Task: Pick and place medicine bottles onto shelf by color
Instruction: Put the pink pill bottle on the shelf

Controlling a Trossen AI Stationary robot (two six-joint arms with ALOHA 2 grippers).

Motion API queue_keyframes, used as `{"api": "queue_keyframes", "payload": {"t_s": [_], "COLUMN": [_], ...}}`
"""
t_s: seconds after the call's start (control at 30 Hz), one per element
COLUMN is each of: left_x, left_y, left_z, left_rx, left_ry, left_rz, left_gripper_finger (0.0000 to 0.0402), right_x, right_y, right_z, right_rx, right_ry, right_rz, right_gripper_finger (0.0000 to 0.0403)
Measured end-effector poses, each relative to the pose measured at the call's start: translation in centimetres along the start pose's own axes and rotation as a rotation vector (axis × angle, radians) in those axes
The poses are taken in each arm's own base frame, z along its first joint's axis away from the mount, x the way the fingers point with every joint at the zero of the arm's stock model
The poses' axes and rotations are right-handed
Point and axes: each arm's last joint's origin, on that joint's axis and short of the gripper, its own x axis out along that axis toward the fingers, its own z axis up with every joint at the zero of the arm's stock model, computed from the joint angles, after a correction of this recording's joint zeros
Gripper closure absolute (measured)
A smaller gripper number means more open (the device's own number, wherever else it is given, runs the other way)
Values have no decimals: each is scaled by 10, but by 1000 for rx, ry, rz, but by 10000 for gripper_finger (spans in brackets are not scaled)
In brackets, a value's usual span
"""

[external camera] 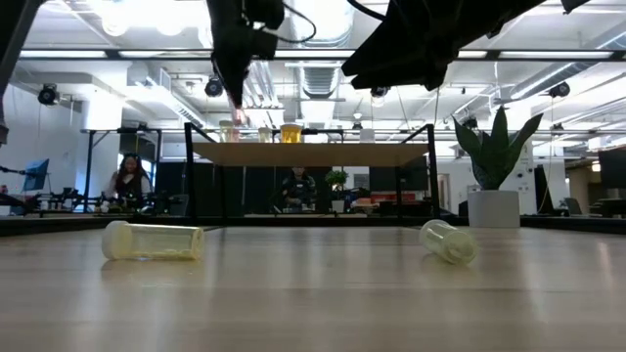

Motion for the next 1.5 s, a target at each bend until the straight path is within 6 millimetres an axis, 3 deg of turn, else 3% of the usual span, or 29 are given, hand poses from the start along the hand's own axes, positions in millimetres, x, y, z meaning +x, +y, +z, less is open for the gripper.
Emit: {"api": "queue_keyframes", "payload": {"t_s": [0.33, 0.63, 1.5], "left_x": [12, 28, 38], "left_y": [24, 24, 25], "left_z": [-9, -5, 0], "left_rx": [-73, -70, -78], "left_ry": [83, 131, 152], "left_rz": [1, -16, -25], "left_gripper_finger": [301, 301, 301], "right_x": [0, 0, 0], "right_y": [0, 0, 0], "right_z": [0, 0, 0], "right_rx": [-3, -3, -3], "right_ry": [0, 0, 0], "right_rz": [0, 0, 1], "right_gripper_finger": [204, 205, 204]}}
